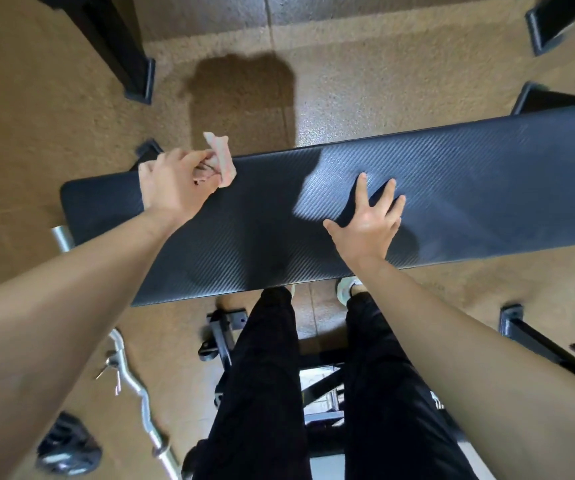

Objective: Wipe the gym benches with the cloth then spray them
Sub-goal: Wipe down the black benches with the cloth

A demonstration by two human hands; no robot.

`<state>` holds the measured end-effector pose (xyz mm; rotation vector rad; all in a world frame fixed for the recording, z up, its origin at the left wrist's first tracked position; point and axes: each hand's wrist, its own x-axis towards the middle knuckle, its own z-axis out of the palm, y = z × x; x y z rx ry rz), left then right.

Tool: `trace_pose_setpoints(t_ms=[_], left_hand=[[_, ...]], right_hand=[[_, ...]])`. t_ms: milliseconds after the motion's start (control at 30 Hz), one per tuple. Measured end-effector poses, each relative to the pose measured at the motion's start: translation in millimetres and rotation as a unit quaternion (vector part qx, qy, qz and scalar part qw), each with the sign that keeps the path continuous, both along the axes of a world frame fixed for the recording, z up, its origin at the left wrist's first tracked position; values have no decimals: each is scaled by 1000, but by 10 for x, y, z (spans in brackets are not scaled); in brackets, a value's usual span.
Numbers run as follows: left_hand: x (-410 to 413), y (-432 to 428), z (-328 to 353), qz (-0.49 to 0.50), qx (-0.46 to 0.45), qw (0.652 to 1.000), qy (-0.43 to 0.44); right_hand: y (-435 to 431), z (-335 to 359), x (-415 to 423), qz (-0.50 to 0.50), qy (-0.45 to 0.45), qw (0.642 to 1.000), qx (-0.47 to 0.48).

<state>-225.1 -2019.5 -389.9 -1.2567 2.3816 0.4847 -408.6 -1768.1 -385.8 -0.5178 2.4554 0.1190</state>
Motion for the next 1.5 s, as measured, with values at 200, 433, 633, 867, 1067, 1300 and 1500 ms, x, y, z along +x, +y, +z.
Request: trace_pose_setpoints(t_ms=[200, 433, 633, 867, 1067, 1300, 1500], left_hand=[[315, -133, 32, 27, -14, 1000, -8], [742, -311, 62, 46, -29, 998, -3], [1188, -491, 21, 105, -31, 994, -13], [1507, -510, 13, 225, -45, 973, -38], [1598, -342, 29, 428, -7, 904, -3], [2007, 187, 5, 588, 40, 808, 24], [2282, 789, 30, 663, 51, 743, 81]], right_hand=[[-330, 87, 269, 143, 5, 984, -108], [-1148, 22, 877, 438, -106, 883, -128], [-1341, -138, 1178, 526, -57, 846, -63], [-1375, -98, 1300, 521, -27, 853, -24], [-1416, -85, 1285, 534, -29, 845, -5], [-1450, -52, 1228, 541, -57, 839, 12], [-1446, -43, 1233, 535, -71, 842, 15]])
